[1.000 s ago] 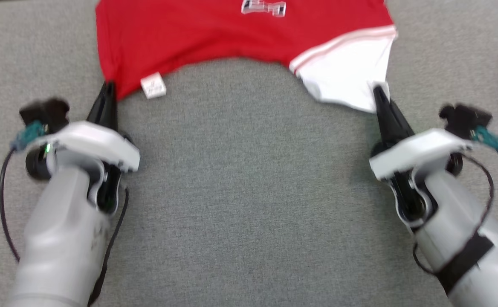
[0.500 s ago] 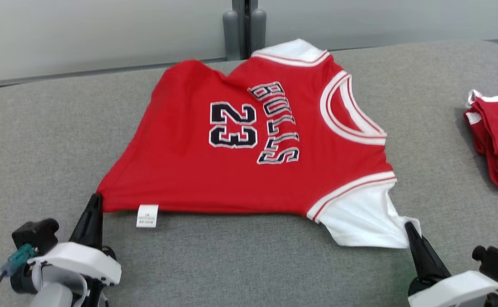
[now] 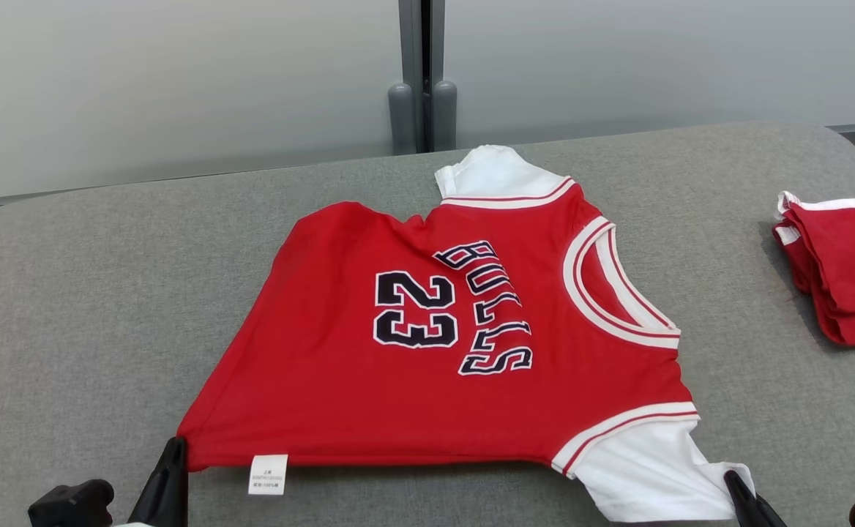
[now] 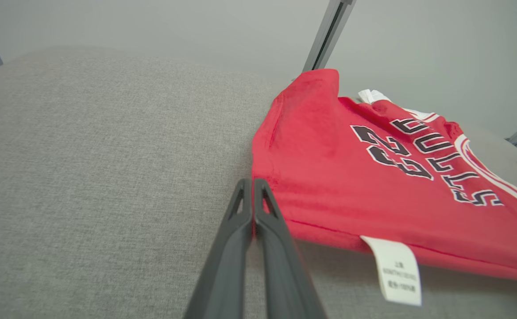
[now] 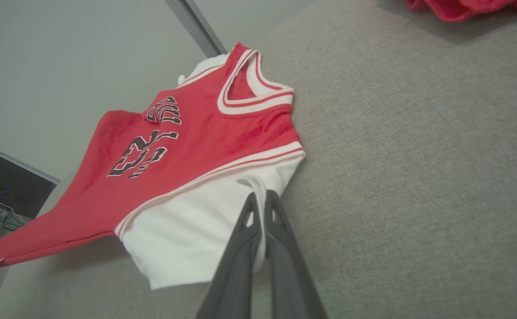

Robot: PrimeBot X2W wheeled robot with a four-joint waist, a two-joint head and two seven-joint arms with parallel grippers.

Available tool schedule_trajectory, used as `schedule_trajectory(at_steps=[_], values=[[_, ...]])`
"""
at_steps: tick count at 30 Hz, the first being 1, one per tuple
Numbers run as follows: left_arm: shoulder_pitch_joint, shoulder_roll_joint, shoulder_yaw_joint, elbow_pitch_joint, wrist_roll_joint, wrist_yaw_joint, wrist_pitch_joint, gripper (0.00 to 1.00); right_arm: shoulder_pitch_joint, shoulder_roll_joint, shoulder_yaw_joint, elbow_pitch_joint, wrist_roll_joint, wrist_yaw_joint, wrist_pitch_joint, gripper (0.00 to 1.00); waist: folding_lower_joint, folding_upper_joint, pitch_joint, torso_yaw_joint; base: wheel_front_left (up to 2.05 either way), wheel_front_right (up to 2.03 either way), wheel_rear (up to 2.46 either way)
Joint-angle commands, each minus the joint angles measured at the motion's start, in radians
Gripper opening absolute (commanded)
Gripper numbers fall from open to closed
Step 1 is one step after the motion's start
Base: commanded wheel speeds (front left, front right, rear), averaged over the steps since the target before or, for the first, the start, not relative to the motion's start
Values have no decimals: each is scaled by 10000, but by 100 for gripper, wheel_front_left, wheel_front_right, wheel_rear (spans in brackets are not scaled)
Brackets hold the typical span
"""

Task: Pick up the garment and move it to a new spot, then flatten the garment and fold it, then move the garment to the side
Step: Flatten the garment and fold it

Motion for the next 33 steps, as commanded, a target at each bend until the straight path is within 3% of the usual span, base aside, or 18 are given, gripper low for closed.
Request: schedule_trajectory(at_steps=[1, 6, 12, 18, 33], values=[[278, 124, 43, -511, 89, 222, 200, 0, 206, 196, -275, -404, -245, -17, 327, 0, 0, 0, 10, 43, 0, 0, 0], [648, 253, -71, -1357, 189, 557, 725, 0, 408, 628, -832, -1022, -626, -14, 1030, 0, 0, 0, 103, 87, 0, 0, 0], [567, 275, -293, -1529, 154, 552, 1078, 0, 73, 798, -1007, -990, -754, -14, 1313, 0, 0, 0, 266, 50, 0, 0, 0], [73, 415, -561, -1366, 157, 433, 1615, 0, -666, 832, -1096, -549, -804, -11, 1417, 0, 0, 0, 616, 100, 0, 0, 0], [-2549, 502, -619, -208, -336, -296, 2382, 0, -4272, 87, -450, 1677, -434, -10, 754, 0, 0, 0, 2249, 220, 0, 0, 0]])
